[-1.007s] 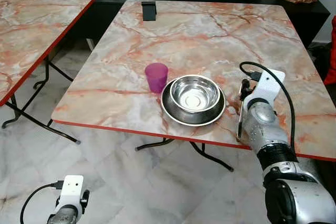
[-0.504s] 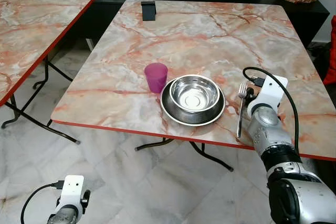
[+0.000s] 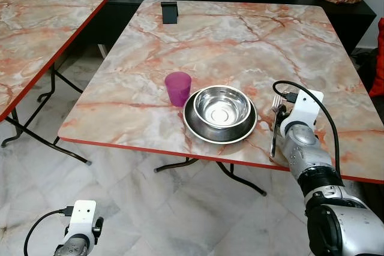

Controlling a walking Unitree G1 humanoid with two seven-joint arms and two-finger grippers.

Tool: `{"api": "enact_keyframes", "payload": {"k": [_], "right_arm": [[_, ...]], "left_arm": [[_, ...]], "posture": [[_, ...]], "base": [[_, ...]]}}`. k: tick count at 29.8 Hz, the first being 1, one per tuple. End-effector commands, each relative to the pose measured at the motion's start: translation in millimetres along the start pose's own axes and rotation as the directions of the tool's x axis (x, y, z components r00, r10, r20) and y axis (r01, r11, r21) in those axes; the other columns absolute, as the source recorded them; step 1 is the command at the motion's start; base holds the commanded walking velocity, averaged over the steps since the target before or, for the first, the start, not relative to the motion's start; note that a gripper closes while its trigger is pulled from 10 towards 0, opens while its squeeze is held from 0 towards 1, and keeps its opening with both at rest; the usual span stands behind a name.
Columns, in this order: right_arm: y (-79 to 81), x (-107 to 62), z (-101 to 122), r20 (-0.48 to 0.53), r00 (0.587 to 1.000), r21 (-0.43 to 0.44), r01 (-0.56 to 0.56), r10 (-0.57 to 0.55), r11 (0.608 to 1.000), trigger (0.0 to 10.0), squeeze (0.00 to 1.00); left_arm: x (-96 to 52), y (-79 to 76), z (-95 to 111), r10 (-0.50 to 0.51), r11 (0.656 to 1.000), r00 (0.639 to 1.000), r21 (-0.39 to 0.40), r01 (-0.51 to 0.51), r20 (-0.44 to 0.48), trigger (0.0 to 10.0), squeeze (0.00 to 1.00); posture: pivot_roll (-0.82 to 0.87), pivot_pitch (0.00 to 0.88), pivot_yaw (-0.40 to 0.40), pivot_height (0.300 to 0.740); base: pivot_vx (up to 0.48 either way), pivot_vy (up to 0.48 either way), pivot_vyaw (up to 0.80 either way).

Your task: Setting the table

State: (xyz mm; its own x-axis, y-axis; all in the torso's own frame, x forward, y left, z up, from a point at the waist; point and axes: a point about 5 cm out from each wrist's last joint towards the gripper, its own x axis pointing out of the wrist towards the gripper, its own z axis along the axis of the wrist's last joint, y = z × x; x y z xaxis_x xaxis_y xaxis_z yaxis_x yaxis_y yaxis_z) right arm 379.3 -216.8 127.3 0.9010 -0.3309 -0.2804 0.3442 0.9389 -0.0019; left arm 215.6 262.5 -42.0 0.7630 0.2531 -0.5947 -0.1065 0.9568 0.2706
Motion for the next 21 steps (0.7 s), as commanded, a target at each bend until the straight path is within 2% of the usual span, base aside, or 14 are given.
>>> {"api": "enact_keyframes", "payload": {"k": [1, 21], "right_arm": [[-0.9, 0.8, -0.6, -0.018, 1.000, -0.017, 0.003, -0.003, 1.000, 10.0, 0.00], [5.8, 0.0, -3.0, -0.036, 0.998, -0.033, -0.045, 0.044, 0.998, 10.0, 0.00]], "left_arm": [[-1.3, 1.1, -4.3, -0.003, 1.000, 1.000, 0.007, 0.003, -0.015, 10.0, 0.00], [-1.5, 0.9, -5.0, 0.000, 1.000, 1.000, 0.005, 0.000, -0.018, 10.0, 0.00]], "posture": [[0.04, 0.093, 0.018, 0.740], [0.05, 0.103, 0.013, 0.740]], "base": [[0.000, 0.000, 0.00], [0.000, 0.000, 0.00]]}}
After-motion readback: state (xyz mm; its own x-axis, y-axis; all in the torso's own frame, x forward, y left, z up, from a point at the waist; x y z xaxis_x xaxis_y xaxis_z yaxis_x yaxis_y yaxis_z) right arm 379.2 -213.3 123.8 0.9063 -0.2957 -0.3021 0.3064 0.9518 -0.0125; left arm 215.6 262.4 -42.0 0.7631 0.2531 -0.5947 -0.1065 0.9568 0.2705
